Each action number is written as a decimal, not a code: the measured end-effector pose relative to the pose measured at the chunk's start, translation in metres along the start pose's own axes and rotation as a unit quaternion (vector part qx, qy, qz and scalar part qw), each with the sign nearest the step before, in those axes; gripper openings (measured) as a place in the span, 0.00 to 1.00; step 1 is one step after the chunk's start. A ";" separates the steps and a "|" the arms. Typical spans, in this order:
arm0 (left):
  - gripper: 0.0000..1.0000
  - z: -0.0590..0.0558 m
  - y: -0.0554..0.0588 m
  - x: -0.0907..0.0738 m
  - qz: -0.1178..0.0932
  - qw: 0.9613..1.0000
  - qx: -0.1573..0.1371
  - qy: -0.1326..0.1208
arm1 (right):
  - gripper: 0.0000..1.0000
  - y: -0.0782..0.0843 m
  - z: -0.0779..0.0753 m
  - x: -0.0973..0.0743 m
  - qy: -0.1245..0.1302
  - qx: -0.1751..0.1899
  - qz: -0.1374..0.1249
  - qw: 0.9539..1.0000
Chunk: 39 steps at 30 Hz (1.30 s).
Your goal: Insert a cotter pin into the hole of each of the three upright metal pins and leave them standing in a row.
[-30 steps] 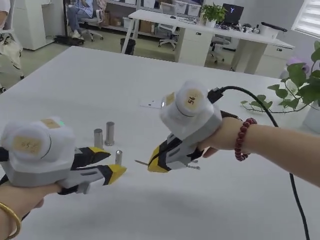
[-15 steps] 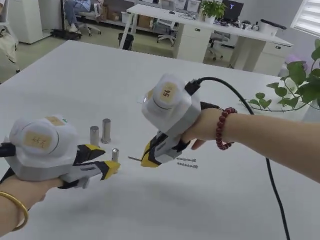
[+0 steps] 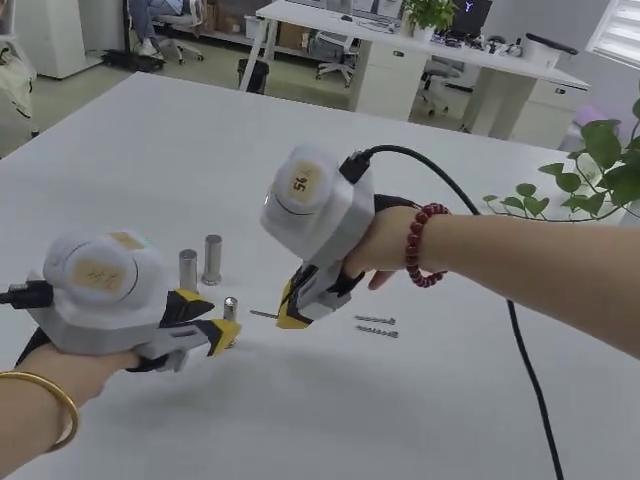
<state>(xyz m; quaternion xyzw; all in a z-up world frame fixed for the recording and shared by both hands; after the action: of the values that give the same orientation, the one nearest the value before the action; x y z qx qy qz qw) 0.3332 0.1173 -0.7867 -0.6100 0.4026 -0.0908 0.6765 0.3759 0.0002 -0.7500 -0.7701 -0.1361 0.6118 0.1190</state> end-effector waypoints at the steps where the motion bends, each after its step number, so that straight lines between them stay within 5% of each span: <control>1: 0.21 0.000 0.000 0.001 0.001 1.000 0.001 0.001 | 0.02 -0.001 -0.001 0.001 0.001 0.000 0.001 1.000; 21: 0.08 0.002 0.004 0.011 0.007 1.000 -0.015 0.009 | 0.03 -0.008 -0.008 0.009 0.004 -0.009 0.010 1.000; 39: 0.07 0.004 0.004 0.013 0.004 1.000 -0.017 0.013 | 0.03 -0.012 -0.011 0.008 0.003 -0.023 0.009 1.000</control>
<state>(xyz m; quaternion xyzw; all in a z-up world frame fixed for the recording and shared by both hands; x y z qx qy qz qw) 0.3433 0.1134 -0.7967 -0.6191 0.4148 -0.0890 0.6609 0.3873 0.0143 -0.7504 -0.7755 -0.1429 0.6074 0.0963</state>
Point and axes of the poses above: the centre of the closed fingertips' face, and the gripper's own axes: x roughly forward along the fingers, z roughly to its left, y roughly out of its underside, the point moved 8 cm from there along -x, roughly backward along the fingers, and after that the axes turned 6 degrees about y, right-handed, at the moved point
